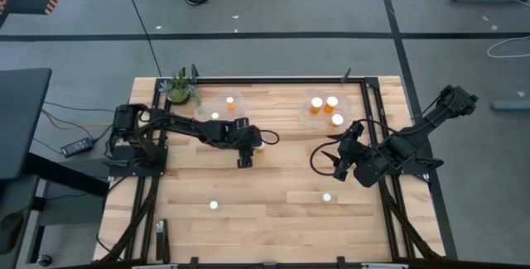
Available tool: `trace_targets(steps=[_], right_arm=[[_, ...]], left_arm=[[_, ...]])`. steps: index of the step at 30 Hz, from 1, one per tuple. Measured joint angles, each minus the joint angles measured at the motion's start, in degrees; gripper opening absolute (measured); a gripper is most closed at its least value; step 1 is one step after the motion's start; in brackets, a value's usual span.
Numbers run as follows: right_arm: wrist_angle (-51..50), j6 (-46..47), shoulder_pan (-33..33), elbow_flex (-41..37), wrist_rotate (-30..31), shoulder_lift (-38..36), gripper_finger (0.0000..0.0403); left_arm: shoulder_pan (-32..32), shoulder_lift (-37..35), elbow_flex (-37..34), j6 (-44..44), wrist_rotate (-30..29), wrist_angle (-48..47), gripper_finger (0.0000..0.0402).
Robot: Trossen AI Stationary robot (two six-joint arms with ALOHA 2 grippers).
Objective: Pick and place medicine bottles into bin by pill shape (circle, oval)
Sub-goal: Put the big orange pill bottle into the right transparent bin
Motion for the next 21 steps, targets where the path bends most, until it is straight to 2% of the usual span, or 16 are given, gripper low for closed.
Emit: trace_targets(steps=[21], right_arm=[[1.3,-1.52,0.0,-0.02,0.48,0.02,0.0252]], left_arm=[[1.98,6.15,0.03,1.89,-0.64,11.83,0.0172]])
